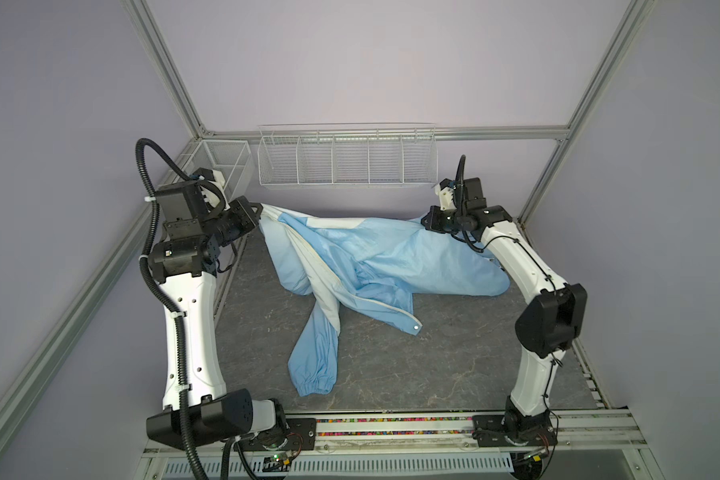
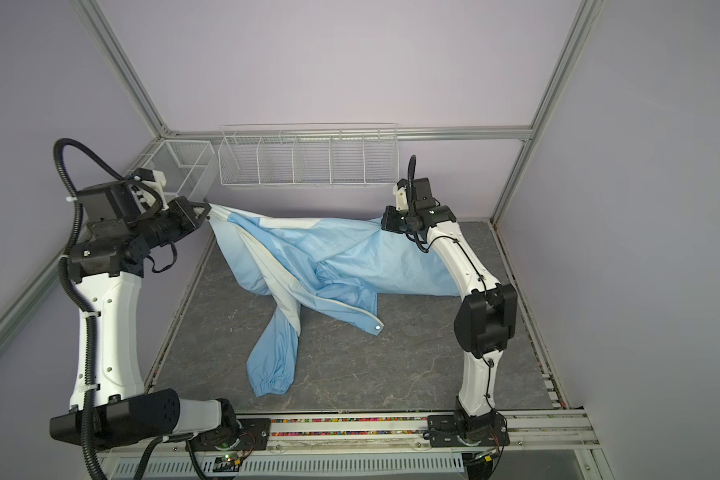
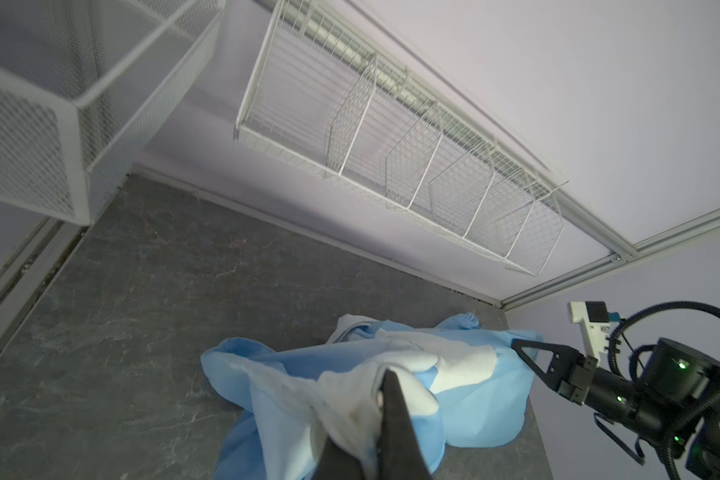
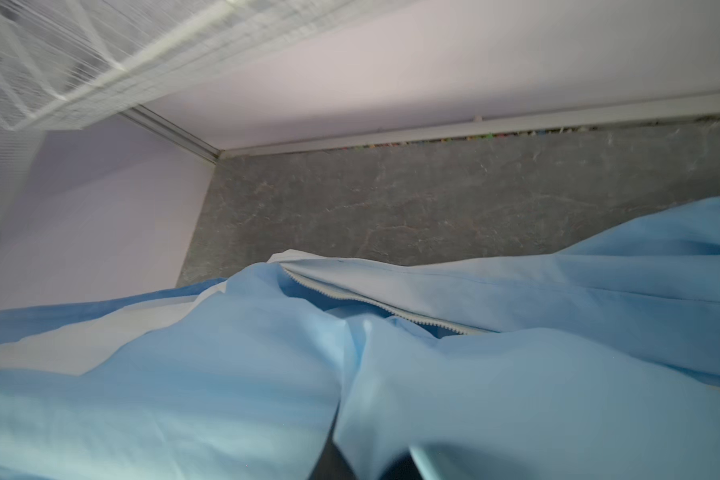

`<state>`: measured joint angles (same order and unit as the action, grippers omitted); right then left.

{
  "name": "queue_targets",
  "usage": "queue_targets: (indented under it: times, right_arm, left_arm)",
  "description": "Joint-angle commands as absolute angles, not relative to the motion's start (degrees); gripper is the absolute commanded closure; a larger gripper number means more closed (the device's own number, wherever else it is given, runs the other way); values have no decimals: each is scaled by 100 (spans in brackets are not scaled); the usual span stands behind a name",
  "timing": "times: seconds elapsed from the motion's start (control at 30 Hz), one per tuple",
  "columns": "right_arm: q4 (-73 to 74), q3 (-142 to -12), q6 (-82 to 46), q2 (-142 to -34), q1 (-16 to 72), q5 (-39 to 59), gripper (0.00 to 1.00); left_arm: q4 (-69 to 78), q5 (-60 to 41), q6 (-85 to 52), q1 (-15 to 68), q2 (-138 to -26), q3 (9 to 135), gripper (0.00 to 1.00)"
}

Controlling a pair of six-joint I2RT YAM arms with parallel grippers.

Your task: Zip up the jacket

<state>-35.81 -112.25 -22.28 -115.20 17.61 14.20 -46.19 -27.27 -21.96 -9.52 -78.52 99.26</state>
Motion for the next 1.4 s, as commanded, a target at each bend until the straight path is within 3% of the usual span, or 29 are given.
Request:
queue_targets:
  times: [0.0, 0.13, 0.2, 0.3, 0.47, 0.57, 0.77, 1.0, 1.37]
  right_arm:
    - [-4076, -11580, -2108, -11877, 1603, 1113, 68]
    - [-3798, -10907, -1958, -11443, 1613, 912, 29]
    - [-3437, -10303, -1845, -10911, 1617, 739, 19]
    - [-2958, -9365, -1529, -10028, 1673, 696, 14]
    - [-2710, -8024, -780, -8956, 2091, 1217, 12]
    - [-2962, -7502, -400, -8841, 2434, 1709, 12]
    - [-2579, -6324, -289, -8796, 3072, 1704, 12]
    - [-2680, -6220, -103, -9103, 3378, 1339, 12]
    - [-2815, -6354, 42, -9696, 3822, 1055, 29]
  left_arm:
    - [-4223, -2107, -2151, -973, -7710, 9485, 100]
    - [-4209, -1770, -2116, -973, -7699, 9220, 100]
    - [-4228, -1677, -2101, -977, -7733, 9230, 100]
    - [-4219, -1644, -2118, -975, -7786, 9237, 100]
    - [-4236, -1662, -2110, -975, -7834, 9220, 100]
    - [-4193, -1706, -2118, -981, -7814, 9155, 100]
    - [-4201, -1826, -2140, -976, -7823, 9166, 100]
    - [-4149, -2010, -2206, -976, -7854, 9165, 100]
    - [-4146, -2119, -2257, -1020, -7885, 9180, 100]
